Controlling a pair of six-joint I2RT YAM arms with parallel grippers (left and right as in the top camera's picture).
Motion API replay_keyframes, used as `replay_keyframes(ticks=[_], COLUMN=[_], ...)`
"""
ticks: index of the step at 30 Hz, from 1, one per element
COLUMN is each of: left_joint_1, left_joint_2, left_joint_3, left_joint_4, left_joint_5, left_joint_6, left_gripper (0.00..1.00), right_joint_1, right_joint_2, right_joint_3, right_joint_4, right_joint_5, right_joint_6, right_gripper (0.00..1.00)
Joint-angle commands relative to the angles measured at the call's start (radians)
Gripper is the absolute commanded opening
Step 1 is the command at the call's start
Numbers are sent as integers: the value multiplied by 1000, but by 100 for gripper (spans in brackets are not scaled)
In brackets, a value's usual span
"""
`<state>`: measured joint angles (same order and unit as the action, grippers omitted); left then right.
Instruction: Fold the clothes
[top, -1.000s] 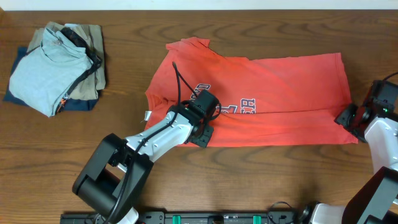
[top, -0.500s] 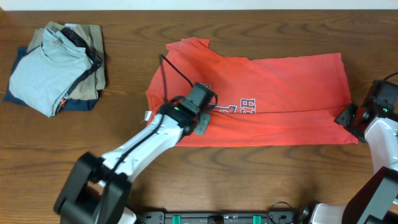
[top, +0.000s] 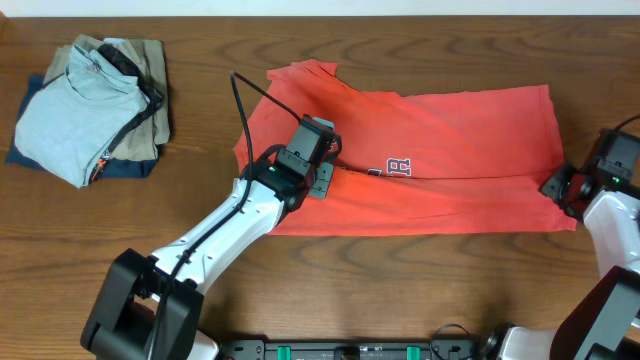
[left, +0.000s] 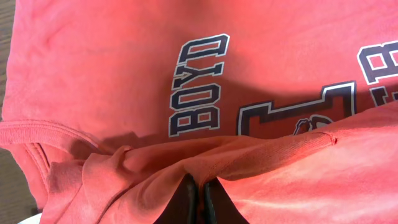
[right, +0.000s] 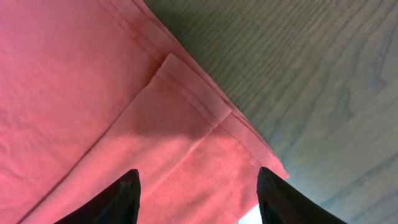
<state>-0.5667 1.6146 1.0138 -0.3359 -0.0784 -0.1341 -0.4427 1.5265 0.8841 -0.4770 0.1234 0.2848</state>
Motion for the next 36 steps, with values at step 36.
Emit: replay_keyframes(ticks=[36], left_joint_1=[2], left_joint_2=[7], left_joint_3=[15], left_joint_4=[2], left_joint_5=[-17], left_joint_6=[-13], left_gripper=[7], right_joint_1=[-11], right_joint_2=[254], right_joint_3=[-12], right_joint_4=[198], right_joint_5=[30], right_joint_6=[6], right_gripper=[37])
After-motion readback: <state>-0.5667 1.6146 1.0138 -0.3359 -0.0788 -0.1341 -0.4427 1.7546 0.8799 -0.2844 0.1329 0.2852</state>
